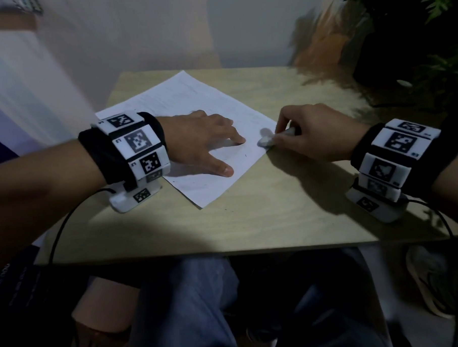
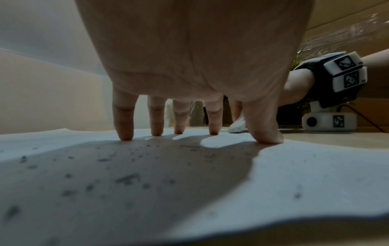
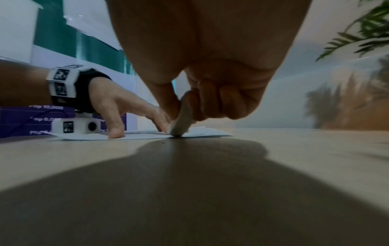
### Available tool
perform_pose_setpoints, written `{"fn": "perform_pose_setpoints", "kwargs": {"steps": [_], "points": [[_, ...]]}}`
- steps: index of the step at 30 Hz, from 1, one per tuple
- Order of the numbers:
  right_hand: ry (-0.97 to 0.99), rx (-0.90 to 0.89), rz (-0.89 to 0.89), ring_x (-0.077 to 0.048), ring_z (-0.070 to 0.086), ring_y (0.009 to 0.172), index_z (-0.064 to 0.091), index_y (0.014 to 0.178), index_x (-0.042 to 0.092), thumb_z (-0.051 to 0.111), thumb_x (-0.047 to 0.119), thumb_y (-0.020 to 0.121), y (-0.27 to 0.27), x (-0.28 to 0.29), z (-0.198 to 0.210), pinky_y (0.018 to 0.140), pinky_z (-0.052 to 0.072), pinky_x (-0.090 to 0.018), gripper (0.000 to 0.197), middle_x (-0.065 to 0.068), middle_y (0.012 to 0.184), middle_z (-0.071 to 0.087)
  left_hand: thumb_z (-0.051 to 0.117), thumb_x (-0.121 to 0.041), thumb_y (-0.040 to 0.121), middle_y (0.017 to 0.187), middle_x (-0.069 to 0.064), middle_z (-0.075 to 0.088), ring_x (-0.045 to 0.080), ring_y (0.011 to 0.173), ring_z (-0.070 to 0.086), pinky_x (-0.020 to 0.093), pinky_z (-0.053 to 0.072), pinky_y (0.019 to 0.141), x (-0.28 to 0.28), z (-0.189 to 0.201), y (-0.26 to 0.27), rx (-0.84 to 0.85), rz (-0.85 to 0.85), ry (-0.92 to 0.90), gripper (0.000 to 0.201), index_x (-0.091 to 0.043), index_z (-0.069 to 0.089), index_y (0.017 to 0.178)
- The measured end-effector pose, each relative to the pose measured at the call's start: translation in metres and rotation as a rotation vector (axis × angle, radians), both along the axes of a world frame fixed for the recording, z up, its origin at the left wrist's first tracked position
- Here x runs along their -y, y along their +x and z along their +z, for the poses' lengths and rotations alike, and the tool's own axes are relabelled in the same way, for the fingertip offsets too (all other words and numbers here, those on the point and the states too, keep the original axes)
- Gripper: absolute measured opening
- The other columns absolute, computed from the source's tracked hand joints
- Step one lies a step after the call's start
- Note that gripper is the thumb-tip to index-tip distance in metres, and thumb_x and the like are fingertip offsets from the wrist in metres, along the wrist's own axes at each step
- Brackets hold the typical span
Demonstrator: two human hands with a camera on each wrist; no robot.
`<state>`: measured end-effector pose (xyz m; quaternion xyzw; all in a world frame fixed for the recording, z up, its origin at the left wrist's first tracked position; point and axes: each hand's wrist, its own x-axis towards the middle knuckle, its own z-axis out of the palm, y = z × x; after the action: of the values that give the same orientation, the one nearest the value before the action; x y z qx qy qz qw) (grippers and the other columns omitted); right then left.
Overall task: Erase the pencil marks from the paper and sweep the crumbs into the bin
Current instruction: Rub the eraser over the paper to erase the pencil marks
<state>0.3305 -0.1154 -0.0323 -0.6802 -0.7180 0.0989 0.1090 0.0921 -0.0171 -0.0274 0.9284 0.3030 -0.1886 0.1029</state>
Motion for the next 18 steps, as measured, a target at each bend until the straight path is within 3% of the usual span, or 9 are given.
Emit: {"fn": "perform_pose_setpoints", "kwargs": {"steps": [2, 6, 10, 13, 15, 18], "points": [[0.038, 0.025, 0.031, -0.022, 0.056, 0.079, 0.058, 0.095, 0.023, 0.059, 0.056, 0.092, -0.003, 0.002, -0.003, 0.067, 0.041, -0.033, 0.032, 0.003, 0.086, 0.063, 0.055, -0.076, 0.082, 0.167, -0.009, 0.011, 0.028, 0.149, 0.018, 0.05, 0.022, 0.121, -0.001, 0.0, 0.0, 0.0, -0.001, 0.001, 0.081, -0.052, 0.024, 0.153], [-0.045, -0.027, 0.152, -0.008, 0.053, 0.067, 0.059, 0.095, 0.024, 0.055, 0.062, 0.086, -0.013, 0.009, 0.0, 0.058, 0.035, -0.023, 0.039, 0.015, 0.074, 0.056, 0.056, -0.076, 0.082, 0.167, -0.009, 0.013, 0.028, 0.149, 0.018, 0.051, 0.022, 0.121, -0.001, 0.0, 0.001, 0.005, -0.002, 0.002, 0.081, -0.051, 0.026, 0.153], [0.056, 0.111, -0.02, -0.027, 0.054, 0.079, 0.055, 0.096, 0.025, 0.055, 0.059, 0.092, -0.001, 0.0, -0.003, 0.065, 0.041, -0.035, 0.034, -0.001, 0.084, 0.06, 0.056, -0.076, 0.081, 0.167, -0.009, 0.012, 0.027, 0.149, 0.018, 0.051, 0.022, 0.121, -0.001, 0.0, 0.0, 0.003, 0.003, -0.007, 0.082, -0.051, 0.025, 0.153], [0.033, 0.055, 0.098, -0.021, 0.056, 0.071, 0.056, 0.097, 0.024, 0.051, 0.061, 0.09, -0.007, 0.004, -0.005, 0.062, 0.041, -0.033, 0.038, 0.003, 0.079, 0.062, 0.057, -0.074, 0.082, 0.165, -0.008, 0.021, 0.025, 0.147, 0.024, 0.041, 0.02, 0.12, 0.0, 0.002, 0.0, 0.059, -0.01, -0.013, 0.077, -0.046, 0.035, 0.151], [-0.024, -0.027, 0.138, -0.014, 0.055, 0.071, 0.06, 0.098, 0.023, 0.053, 0.063, 0.086, -0.01, 0.006, -0.002, 0.064, 0.037, -0.03, 0.041, 0.008, 0.078, 0.062, 0.061, -0.068, 0.084, 0.16, -0.008, 0.031, 0.022, 0.142, 0.032, 0.032, 0.023, 0.111, 0.001, 0.002, 0.0, 0.125, -0.006, -0.018, 0.069, -0.041, 0.045, 0.145], [0.036, 0.057, 0.002, -0.022, 0.056, 0.079, 0.058, 0.096, 0.026, 0.056, 0.061, 0.09, 0.002, -0.004, -0.004, 0.066, 0.04, -0.033, 0.035, 0.002, 0.087, 0.063, 0.065, -0.065, 0.085, 0.157, -0.009, 0.036, 0.021, 0.136, 0.04, 0.032, 0.028, 0.109, 0.0, 0.0, -0.002, 0.159, -0.004, -0.009, 0.064, -0.04, 0.049, 0.141]]}}
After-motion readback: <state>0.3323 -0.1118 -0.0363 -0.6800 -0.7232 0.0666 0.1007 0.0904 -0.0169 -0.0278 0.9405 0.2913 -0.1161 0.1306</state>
